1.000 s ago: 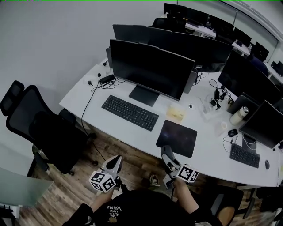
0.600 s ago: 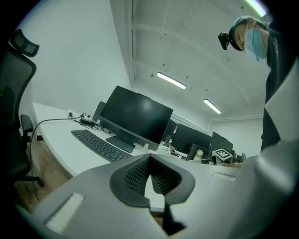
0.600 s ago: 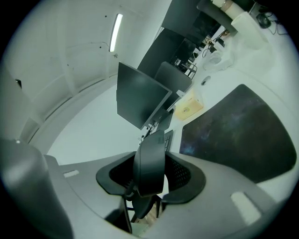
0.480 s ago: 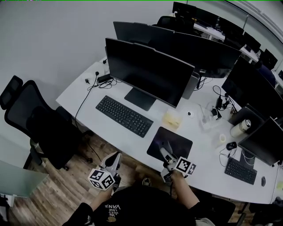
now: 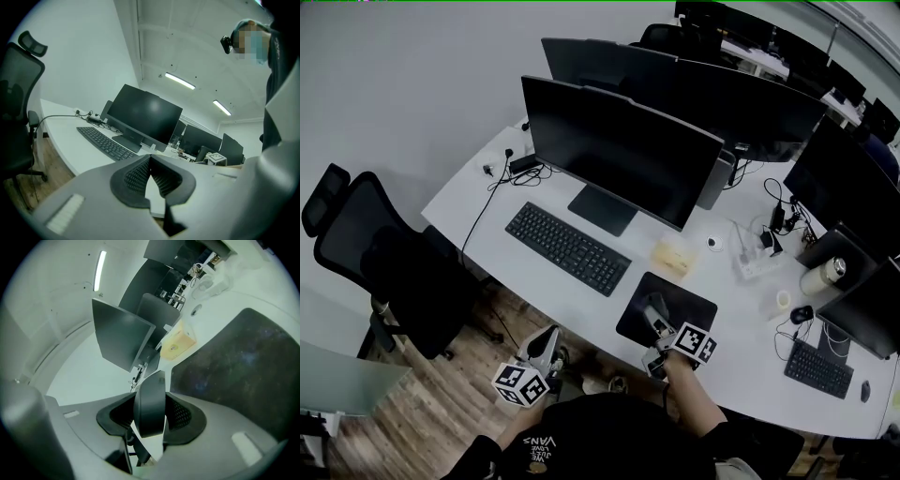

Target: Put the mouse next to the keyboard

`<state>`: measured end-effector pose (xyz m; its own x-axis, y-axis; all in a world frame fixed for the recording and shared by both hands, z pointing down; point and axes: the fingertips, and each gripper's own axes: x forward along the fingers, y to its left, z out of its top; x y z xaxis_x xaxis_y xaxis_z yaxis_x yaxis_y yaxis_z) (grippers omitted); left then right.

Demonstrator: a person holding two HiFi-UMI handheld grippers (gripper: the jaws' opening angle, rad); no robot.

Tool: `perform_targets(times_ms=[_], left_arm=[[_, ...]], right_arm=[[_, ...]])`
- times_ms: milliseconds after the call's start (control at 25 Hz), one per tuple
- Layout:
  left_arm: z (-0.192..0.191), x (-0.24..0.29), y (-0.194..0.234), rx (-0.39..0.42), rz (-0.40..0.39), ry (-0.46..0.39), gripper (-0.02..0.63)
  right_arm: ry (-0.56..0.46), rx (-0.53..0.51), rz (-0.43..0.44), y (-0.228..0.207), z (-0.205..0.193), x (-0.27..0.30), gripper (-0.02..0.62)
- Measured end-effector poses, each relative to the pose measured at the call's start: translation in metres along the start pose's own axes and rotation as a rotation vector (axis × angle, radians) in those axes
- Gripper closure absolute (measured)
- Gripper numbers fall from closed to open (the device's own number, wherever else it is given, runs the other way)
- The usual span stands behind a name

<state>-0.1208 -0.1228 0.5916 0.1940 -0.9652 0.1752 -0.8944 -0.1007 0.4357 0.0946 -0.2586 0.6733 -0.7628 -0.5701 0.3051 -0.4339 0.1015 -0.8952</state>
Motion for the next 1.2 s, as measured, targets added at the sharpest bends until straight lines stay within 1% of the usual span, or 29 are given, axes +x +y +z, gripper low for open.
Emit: perform_targets(times_ms=[160, 520, 840, 1040, 1160, 1200], left_arm=[[0.010, 0.014, 0.014, -0.001, -0.032, 0.031, 0.604], [0.044, 0.053, 0.040, 0.037, -0.152, 0.074, 0.604], [0.055, 0.074, 0.063, 0.030, -0.226, 0.126, 0.604], [0.058, 0.086, 0.075, 0.031, -0.273, 0.154, 0.604], [0.060, 0.092, 0.079, 0.031, -0.305, 0.166, 0.604], [0.061, 0.094, 0.080, 0.031, -0.314, 0.168, 0.604]], right_arm=[[-0.048, 0.043, -0.034, -0.002, 0.003, 0.017, 0.414], [-0.185, 0.102, -0.127, -0.017, 0.023, 0.049, 0.413], [-0.250, 0.152, -0.233, -0.034, 0.021, 0.066, 0.414], [-0.235, 0.088, -0.343, -0.043, 0.014, 0.070, 0.416], [-0.218, 0.038, -0.381, -0.042, 0.014, 0.070, 0.416], [-0.209, 0.017, -0.400, -0.043, 0.014, 0.069, 0.407]])
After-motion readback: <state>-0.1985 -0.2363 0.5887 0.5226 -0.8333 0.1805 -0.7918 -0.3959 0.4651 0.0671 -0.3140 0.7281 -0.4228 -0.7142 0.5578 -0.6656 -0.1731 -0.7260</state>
